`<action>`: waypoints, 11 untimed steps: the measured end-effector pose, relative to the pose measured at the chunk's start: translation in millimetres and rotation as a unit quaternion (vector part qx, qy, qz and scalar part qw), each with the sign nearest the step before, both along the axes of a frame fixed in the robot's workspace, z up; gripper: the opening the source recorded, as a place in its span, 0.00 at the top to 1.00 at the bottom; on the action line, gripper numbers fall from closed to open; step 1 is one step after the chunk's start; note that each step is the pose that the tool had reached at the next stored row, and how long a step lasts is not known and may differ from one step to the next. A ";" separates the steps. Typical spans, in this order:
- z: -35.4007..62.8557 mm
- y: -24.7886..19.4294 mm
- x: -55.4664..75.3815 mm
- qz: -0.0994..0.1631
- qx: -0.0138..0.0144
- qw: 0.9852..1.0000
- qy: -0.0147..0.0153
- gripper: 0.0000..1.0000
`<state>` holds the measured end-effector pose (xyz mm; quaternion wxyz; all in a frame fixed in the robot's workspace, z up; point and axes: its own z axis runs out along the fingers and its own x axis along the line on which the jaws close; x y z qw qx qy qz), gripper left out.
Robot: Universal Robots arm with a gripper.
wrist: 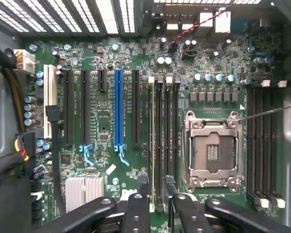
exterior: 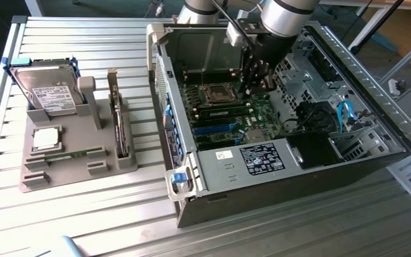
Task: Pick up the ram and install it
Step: 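Insert the ram into the slot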
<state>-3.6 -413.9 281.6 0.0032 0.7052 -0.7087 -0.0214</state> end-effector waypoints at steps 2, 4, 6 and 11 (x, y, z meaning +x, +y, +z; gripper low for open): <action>4.5 0.0 0.4 0.000 0.000 1.000 0.000 0.75; 9.4 0.0 0.8 0.000 0.000 1.000 0.000 0.75; 19.6 0.0 1.6 0.000 0.000 1.000 0.000 0.75; 36.1 0.0 3.0 0.000 0.000 1.000 0.000 0.75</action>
